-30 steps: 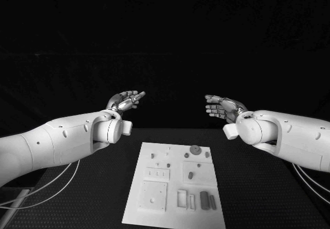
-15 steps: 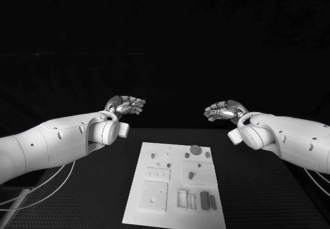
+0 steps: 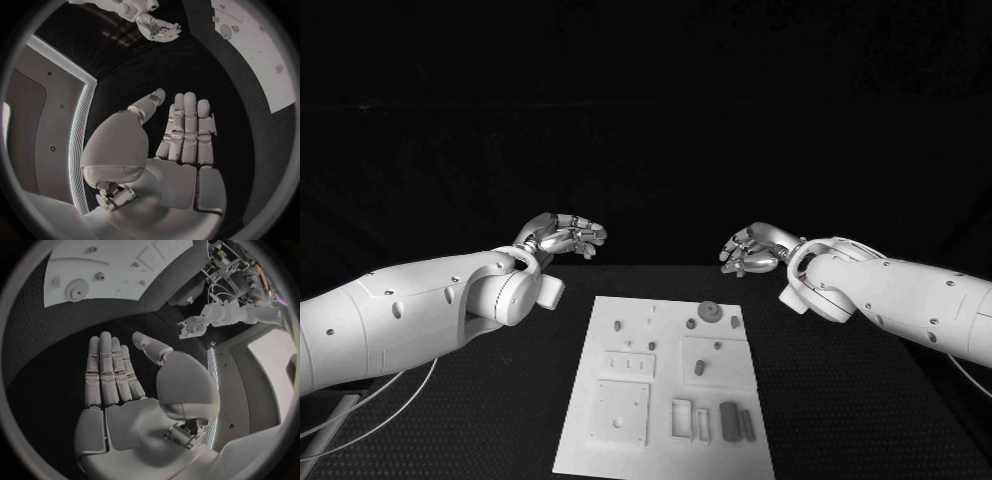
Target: Assemble the parts on the task board
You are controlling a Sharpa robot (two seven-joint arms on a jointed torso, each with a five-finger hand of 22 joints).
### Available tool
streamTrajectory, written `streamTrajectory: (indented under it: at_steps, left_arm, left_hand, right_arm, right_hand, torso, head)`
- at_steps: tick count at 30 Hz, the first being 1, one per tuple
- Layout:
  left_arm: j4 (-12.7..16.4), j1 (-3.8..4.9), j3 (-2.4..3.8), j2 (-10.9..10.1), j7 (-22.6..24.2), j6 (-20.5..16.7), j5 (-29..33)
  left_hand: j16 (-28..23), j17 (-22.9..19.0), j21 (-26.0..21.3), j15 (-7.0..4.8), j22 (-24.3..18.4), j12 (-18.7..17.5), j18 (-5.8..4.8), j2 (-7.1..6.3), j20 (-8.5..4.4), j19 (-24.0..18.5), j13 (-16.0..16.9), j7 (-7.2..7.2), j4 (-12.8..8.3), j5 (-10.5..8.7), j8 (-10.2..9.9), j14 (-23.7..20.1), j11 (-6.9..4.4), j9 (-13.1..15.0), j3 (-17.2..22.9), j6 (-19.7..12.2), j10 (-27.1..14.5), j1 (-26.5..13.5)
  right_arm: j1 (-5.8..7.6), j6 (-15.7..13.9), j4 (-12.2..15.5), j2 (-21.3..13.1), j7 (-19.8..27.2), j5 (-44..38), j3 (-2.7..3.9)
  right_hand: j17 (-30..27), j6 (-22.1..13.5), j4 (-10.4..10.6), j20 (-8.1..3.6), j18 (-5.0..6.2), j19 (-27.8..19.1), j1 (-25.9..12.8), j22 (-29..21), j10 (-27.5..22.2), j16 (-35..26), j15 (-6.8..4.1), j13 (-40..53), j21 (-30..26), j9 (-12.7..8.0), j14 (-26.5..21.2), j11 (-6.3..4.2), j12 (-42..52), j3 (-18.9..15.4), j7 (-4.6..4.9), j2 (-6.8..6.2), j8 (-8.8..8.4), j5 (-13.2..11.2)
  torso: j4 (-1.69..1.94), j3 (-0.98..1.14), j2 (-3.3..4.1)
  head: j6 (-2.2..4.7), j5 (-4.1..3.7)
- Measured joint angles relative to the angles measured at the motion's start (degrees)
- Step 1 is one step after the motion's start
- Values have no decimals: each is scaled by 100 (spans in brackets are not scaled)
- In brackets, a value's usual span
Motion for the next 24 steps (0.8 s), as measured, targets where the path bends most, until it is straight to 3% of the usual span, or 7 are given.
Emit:
streamTrajectory:
  at_steps: [4,8,14,16,24]
  left_arm:
    - [353,0,1,-202,9,60,-90]
    - [635,-2,28,-355,13,104,-158]
    - [827,2,52,-431,26,144,-230]
    - [863,17,53,-454,29,154,-249]
    - [919,35,58,-474,38,177,-302]
  left_hand:
    - [26,16,18,-22,-1,-81,-37,-78,-42,-19,30,2,-16,-43,-62,-22,0,26,-16,3,0,-120]
    - [53,17,21,-36,-1,-148,-56,-139,-72,-30,58,20,-16,-198,-110,-36,0,55,-16,20,0,-190]
    - [66,9,21,-9,-15,-223,-86,-206,-94,-52,77,20,-16,-328,-160,-74,32,81,-16,20,-32,-257]
    - [66,5,21,-29,-15,-263,-88,-206,-94,-53,81,20,-15,-335,-182,-94,44,83,-16,20,-44,-257]
    - [66,-2,21,-29,-21,-290,-103,-236,-100,-60,88,42,-15,-366,-220,-94,73,98,-16,-1,-74,-287]
  right_arm:
    - [-35,4,27,21,-64,-597,-2]
    - [-75,4,38,51,-135,-1072,0]
    - [-193,4,20,139,-245,-1619,-1]
    - [-202,-1,31,144,-283,-1781,-2]
    - [-224,-59,44,198,-381,-2175,2]
  right_hand:
    - [219,73,-18,-135,-3,296,0,59,168,38,-147,53,145,7,280,-83,-33,17,8,0,-61,0]
    - [345,73,-34,-198,-6,419,-19,92,200,38,-202,60,198,7,404,-79,-94,33,8,-65,-89,-20]
    - [445,73,-34,-216,-8,438,-62,107,197,-36,-208,53,198,7,450,-76,-229,33,8,-152,-149,-111]
    - [487,73,2,-215,-12,459,-83,107,145,-75,-196,25,198,6,479,-24,-299,65,8,-184,-179,-128]
    - [587,73,63,-207,-48,469,-76,120,116,-156,-177,-22,198,-11,499,4,-399,95,8,-259,-227,-150]
  torso:
    - [10,4,121]
    - [10,4,253]
    - [10,1,441]
    - [13,0,499]
    - [25,4,656]
  head:
    - [39,-31]
    - [76,-52]
    - [108,-59]
    - [115,-59]
    - [146,-64]
